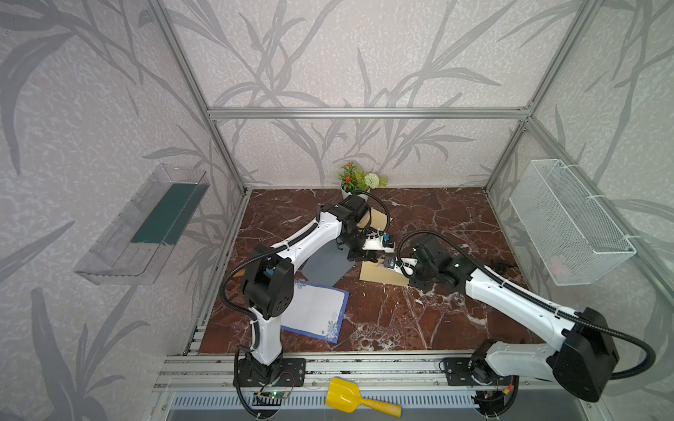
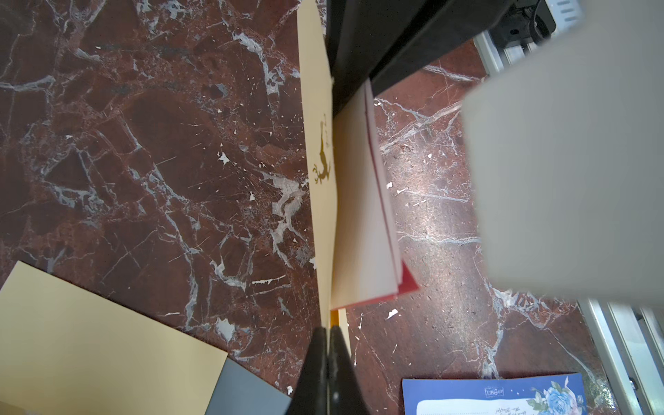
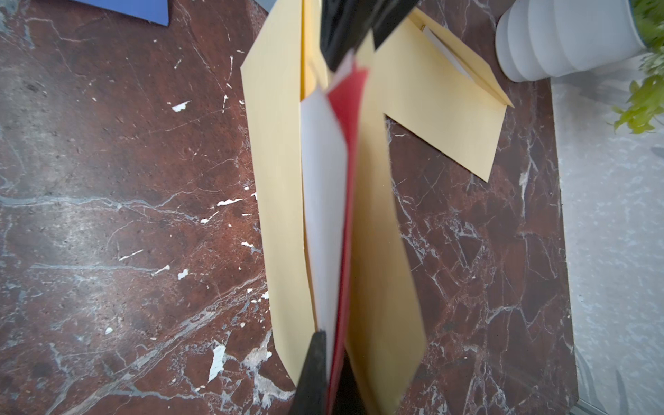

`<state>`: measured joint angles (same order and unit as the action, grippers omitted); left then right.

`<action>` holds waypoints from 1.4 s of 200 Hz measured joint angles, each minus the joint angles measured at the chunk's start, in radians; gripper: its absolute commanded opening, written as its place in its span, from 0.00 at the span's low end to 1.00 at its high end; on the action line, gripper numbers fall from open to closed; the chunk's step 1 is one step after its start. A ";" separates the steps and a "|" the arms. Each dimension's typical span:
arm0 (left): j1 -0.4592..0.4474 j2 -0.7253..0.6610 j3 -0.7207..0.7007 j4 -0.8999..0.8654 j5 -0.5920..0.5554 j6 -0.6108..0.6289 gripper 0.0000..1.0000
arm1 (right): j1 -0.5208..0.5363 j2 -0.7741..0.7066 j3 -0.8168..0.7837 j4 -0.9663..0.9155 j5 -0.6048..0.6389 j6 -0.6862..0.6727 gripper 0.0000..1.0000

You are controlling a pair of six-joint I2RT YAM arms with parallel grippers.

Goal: Fold the letter paper in half and place it into the envelope
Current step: Place the letter paper in the envelope.

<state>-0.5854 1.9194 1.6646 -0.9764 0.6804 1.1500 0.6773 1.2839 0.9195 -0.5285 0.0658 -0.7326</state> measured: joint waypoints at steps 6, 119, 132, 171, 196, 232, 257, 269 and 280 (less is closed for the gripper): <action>0.000 0.001 0.001 0.000 0.002 0.000 0.00 | 0.002 0.005 0.000 0.000 0.000 0.002 0.01; 0.000 0.002 0.003 -0.003 0.010 0.000 0.00 | 0.021 0.029 0.020 0.009 -0.026 0.097 0.26; 0.000 0.002 0.003 -0.003 0.010 0.000 0.00 | 0.021 0.017 0.020 0.009 -0.027 0.106 0.23; 0.000 0.002 0.003 -0.004 0.010 -0.001 0.00 | 0.021 0.013 0.020 0.017 -0.030 0.122 0.08; 0.000 0.002 0.003 -0.004 0.012 -0.001 0.00 | 0.021 0.015 0.020 0.030 -0.032 0.127 0.07; 0.000 0.002 0.003 -0.004 0.014 -0.002 0.00 | 0.021 0.046 0.020 0.040 -0.031 0.138 0.06; 0.000 0.008 0.011 -0.010 0.014 -0.002 0.00 | 0.021 0.070 0.020 0.048 -0.029 0.144 0.07; 0.000 0.013 0.019 -0.011 0.014 -0.002 0.00 | 0.021 0.078 0.020 0.053 -0.026 0.150 0.07; 0.000 0.015 0.020 -0.012 0.014 -0.003 0.00 | 0.021 0.085 0.020 0.055 -0.022 0.156 0.07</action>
<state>-0.5850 1.9343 1.6844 -0.9886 0.6949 1.1473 0.6987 1.3693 0.9398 -0.4740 0.0441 -0.5766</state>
